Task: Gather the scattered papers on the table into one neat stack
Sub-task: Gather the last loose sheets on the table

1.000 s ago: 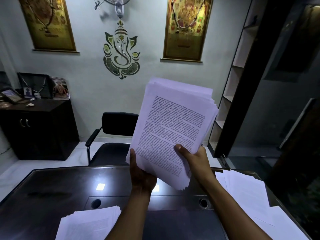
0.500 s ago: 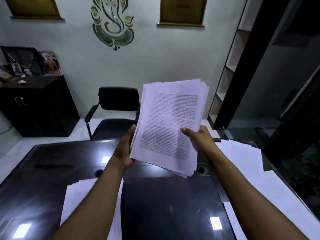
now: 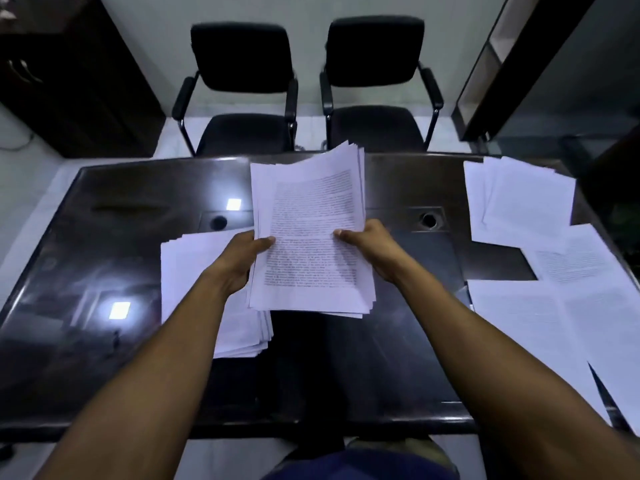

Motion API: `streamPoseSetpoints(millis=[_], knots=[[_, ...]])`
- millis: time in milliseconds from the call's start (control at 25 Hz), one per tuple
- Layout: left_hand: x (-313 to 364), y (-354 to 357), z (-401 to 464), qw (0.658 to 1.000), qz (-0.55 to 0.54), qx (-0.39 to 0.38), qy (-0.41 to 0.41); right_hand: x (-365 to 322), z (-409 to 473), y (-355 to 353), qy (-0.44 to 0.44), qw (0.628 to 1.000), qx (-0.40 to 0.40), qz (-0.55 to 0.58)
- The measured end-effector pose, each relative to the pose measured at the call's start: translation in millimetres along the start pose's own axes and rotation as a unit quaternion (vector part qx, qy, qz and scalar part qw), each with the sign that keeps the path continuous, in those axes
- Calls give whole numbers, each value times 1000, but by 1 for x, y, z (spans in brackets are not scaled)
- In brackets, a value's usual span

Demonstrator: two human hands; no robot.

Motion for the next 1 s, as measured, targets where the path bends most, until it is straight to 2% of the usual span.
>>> streamPoseSetpoints(millis=[160, 360, 720, 880, 1000], knots=[[-54, -44, -8, 995, -2, 96, -41, 51, 9, 61, 60, 996, -37, -59], [-87, -98, -22, 982, 12, 187, -36, 83, 14, 134, 66, 987, -90, -120], [-98, -165, -31, 952, 84, 294, -19, 102, 23, 218, 106, 963, -204, -145], [-108, -173, -23, 954, 90, 282, -42, 108, 27, 211, 119, 963, -164, -176], [-109, -170, -17, 935, 137, 325, -35, 110, 30, 186, 105, 964, -124, -209]])
Point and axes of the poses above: each hand's wrist, its own z-axis towards the middle knuckle, its own y-axis out of the palm, x = y × z, the point moved 4 cm from there along z, towards the middle knuckle, and after that the axes turned 5 degrees about x, right-handed, at the moved point
